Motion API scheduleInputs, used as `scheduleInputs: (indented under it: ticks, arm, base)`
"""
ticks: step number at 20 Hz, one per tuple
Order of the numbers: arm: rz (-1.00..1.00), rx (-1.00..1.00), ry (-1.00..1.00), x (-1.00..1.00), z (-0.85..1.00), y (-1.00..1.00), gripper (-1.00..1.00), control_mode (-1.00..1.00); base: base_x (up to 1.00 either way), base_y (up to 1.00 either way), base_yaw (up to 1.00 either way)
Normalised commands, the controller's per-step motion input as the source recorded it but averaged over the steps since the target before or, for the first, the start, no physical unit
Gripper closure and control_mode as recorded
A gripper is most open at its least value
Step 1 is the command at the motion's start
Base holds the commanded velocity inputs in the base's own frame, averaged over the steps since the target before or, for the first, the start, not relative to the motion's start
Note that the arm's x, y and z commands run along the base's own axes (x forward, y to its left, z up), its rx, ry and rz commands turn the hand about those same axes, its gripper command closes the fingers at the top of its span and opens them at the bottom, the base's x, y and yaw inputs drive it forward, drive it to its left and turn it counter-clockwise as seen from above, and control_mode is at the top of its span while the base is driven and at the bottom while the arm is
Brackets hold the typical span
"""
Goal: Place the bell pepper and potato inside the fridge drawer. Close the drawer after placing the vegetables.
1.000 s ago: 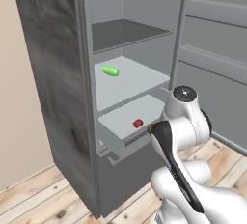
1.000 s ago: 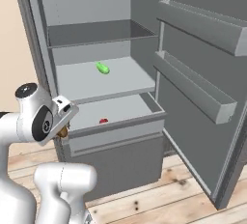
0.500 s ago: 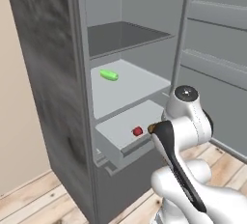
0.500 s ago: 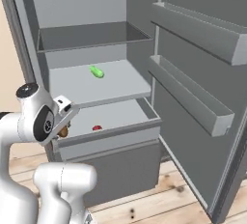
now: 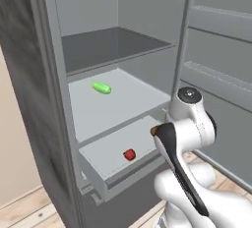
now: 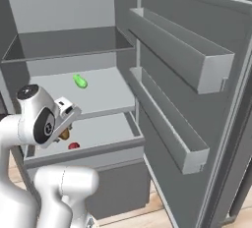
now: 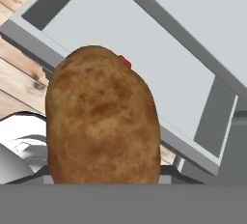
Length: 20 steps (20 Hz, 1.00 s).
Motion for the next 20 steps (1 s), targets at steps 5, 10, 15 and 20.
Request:
scheduleInputs:
  ticks: [5, 10, 15, 20]
  arm:
    - [0.0, 0.0, 0.0, 0.0, 0.0, 0.0, 1.0, 1.0]
    - [0.0, 0.0, 0.0, 0.0, 0.0, 0.0, 1.0, 1.0]
    - [0.0, 0.0, 0.0, 0.0, 0.0, 0.0, 1.0, 1.0]
    - [0.0, 0.0, 0.0, 0.0, 0.0, 0.0, 1.0, 1.0]
  base:
    - [0.15, -0.26, 0.25]
    - [0.22, -0.35, 0.32]
    - [0.13, -0.47, 0.33]
    - [0.06, -0.34, 0.3]
